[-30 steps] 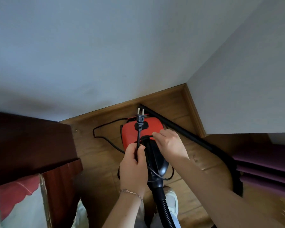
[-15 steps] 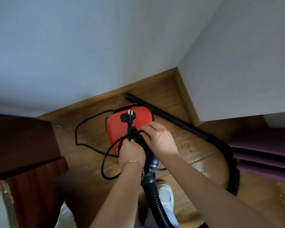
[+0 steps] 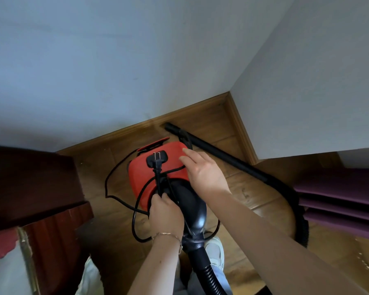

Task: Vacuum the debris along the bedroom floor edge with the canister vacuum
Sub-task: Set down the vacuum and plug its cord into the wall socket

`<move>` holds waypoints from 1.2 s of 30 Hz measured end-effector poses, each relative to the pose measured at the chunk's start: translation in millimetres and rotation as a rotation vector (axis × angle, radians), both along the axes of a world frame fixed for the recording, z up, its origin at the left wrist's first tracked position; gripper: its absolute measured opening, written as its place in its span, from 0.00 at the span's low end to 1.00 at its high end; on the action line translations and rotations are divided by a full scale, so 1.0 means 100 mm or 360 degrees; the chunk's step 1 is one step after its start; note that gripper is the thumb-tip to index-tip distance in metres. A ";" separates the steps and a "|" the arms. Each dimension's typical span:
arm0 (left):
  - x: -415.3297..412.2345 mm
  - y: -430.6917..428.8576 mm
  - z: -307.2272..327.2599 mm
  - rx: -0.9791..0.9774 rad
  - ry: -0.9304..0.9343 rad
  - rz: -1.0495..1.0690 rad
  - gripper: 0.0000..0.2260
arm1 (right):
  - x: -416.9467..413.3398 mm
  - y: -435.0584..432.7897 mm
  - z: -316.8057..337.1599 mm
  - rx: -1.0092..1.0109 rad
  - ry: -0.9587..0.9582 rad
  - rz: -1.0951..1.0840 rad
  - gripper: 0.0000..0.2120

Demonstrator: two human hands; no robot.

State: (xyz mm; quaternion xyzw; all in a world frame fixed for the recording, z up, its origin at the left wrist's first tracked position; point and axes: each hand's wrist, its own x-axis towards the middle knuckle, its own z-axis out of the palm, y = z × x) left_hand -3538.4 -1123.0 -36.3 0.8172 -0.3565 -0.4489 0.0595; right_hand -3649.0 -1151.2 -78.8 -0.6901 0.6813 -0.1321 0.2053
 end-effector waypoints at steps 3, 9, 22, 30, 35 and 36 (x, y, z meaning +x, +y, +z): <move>0.10 0.06 0.10 -0.0089 -0.0006 0.0038 0.13 | 0.00 0.02 0.06 -0.0047 0.0168 -0.0025 0.17; 0.22 0.08 0.21 -0.0215 -0.0014 0.0095 0.13 | -0.07 0.16 0.08 0.0080 0.0340 0.0069 0.15; 0.20 0.06 0.14 -0.0246 0.0064 0.0129 0.14 | -0.30 0.26 0.06 0.0369 0.0258 -0.0141 0.03; 0.13 -0.15 -0.15 -0.0210 0.0079 0.0038 0.14 | -0.39 0.07 -0.06 0.0267 0.0247 -0.0197 0.10; 0.02 -0.26 -0.30 -0.0199 0.0102 0.0019 0.14 | -0.41 -0.12 -0.13 0.0227 0.0100 -0.0297 0.12; -0.01 -0.28 -0.33 -0.0197 0.0106 0.0013 0.14 | -0.41 -0.14 -0.14 0.0223 0.0077 -0.0299 0.12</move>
